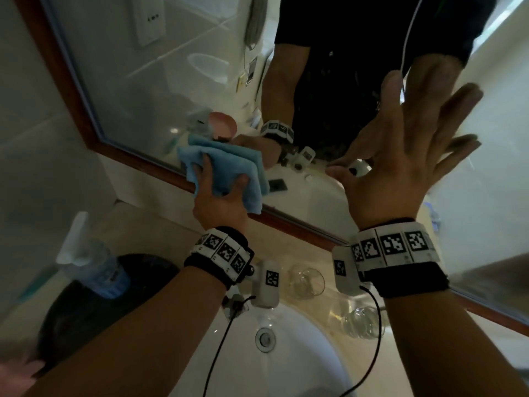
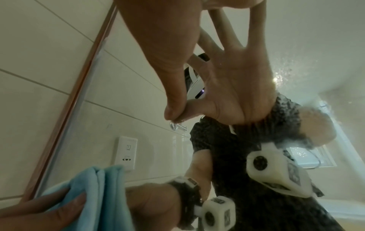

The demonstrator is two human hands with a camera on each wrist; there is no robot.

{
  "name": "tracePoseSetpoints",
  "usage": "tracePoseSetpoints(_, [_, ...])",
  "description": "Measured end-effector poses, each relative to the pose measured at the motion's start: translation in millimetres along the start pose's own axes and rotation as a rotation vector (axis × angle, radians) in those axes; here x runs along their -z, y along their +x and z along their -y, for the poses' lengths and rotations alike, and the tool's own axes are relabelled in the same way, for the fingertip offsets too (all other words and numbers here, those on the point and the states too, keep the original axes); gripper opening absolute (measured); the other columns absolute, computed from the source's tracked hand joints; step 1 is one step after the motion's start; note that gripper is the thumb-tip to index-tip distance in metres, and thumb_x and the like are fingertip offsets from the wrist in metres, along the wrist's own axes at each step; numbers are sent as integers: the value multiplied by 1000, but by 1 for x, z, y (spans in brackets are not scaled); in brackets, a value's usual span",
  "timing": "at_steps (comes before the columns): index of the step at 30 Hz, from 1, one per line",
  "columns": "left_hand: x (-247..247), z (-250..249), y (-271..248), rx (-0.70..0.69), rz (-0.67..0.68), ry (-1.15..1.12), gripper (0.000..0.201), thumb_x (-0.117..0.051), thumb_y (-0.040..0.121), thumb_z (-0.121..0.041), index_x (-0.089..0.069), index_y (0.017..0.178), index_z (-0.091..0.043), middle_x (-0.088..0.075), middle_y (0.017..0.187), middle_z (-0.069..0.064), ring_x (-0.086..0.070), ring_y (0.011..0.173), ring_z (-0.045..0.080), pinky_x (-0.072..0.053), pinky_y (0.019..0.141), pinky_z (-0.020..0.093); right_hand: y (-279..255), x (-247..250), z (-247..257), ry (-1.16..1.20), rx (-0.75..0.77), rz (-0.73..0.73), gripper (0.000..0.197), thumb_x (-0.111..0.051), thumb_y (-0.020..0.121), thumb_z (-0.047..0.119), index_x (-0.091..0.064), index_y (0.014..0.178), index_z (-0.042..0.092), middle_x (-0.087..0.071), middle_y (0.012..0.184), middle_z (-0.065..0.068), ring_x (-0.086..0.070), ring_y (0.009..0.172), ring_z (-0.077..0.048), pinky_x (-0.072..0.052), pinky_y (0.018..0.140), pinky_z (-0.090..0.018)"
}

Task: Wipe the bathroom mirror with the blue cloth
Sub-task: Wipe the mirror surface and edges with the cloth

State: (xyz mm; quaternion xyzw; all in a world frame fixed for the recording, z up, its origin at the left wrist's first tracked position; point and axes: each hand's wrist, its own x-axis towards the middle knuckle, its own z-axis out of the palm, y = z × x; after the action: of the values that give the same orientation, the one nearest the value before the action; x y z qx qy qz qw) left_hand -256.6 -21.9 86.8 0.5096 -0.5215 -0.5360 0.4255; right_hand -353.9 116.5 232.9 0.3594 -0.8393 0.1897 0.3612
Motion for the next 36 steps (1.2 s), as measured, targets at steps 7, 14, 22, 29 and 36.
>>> tracePoseSetpoints(7, [-1, -9, -8, 3, -10, -45, 81, -80, 75, -40, -42, 146, -35, -55, 140, -3, -55, 122, 16, -41, 96, 17, -1, -1, 0, -33, -14, 45, 118, -73, 55, 70, -19, 153, 31, -8, 160, -14, -1, 144, -46, 1, 107, -72])
tracePoseSetpoints(14, [-21, -32, -50, -9, 76, -77, 77, -79, 77, -38, -43, 145, -34, -49, 147, -4, -51, 126, 16, -35, 97, 10, -2, 0, -4, -55, 8, 52, 114, -65, 59, 77, -19, 153, 32, -10, 161, -12, -4, 145, -44, 1, 108, -70])
tracePoseSetpoints(22, [-20, -98, -35, -237, 3, -71, 79, -79, 73, -48, -45, 143, -36, -49, 147, -5, -51, 129, 15, -41, 109, 30, -2, 1, -7, -47, 13, 96, 117, -70, 58, 70, -9, 152, 39, -3, 162, -3, 2, 147, -36, -2, 109, -72])
tracePoseSetpoints(29, [-13, -96, -26, -365, 15, 10, 77, -80, 75, -40, -45, 143, -37, -45, 150, -2, -45, 135, 16, -38, 111, 31, -3, 1, -5, -32, 0, 102, 118, -74, 59, 65, -7, 152, 39, 0, 162, -2, 4, 147, -36, -1, 108, -72])
tracePoseSetpoints(36, [-1, -47, -15, -567, 132, 291, 73, -72, 85, -32, -36, 148, -28, -23, 161, 2, -16, 149, 20, -12, 108, 13, -4, -1, -2, -36, -4, 68, 112, -67, 61, 72, -13, 153, 35, -5, 162, -7, 1, 146, -41, 1, 107, -72])
